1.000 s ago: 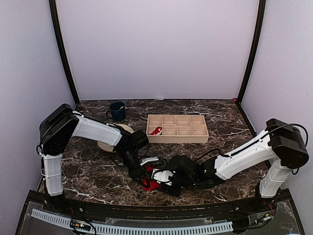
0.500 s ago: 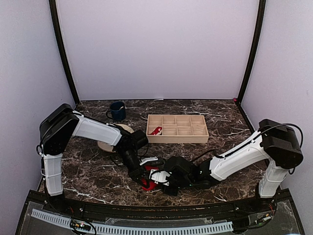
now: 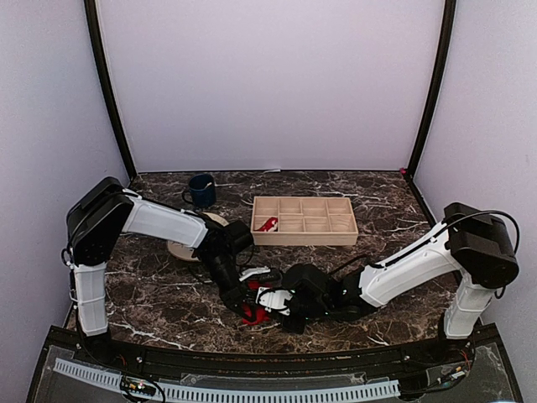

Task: Roll the socks
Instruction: Roll the sock at the center of the board.

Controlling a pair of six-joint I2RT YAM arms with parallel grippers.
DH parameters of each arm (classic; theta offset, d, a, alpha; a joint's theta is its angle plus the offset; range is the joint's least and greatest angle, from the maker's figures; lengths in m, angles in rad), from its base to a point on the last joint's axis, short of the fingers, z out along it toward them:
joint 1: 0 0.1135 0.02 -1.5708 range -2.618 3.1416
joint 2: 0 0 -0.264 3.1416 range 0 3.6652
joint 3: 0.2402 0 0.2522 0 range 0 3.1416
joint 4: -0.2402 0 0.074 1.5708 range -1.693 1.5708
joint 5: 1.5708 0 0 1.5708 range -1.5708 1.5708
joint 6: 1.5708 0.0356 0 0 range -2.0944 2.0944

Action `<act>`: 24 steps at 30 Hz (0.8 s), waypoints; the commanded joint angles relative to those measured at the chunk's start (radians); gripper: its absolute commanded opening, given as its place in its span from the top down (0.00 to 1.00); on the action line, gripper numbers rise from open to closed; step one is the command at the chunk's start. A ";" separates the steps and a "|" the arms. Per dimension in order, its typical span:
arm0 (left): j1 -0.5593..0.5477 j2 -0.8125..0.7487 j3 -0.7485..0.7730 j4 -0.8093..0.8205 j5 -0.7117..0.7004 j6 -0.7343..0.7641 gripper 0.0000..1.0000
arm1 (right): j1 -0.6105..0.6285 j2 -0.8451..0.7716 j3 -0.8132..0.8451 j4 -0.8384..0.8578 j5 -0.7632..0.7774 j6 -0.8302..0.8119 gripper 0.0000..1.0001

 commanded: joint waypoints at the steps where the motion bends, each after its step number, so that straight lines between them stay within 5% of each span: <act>1: 0.017 0.004 -0.013 0.000 -0.174 -0.019 0.68 | -0.003 0.008 0.004 -0.003 -0.030 0.020 0.95; 10: 0.028 -0.032 -0.045 0.018 -0.198 -0.074 0.51 | -0.003 -0.005 -0.011 -0.006 0.001 0.049 0.98; 24: 0.055 -0.103 -0.092 0.034 -0.181 -0.114 0.50 | -0.003 -0.021 0.010 -0.054 0.062 0.112 0.99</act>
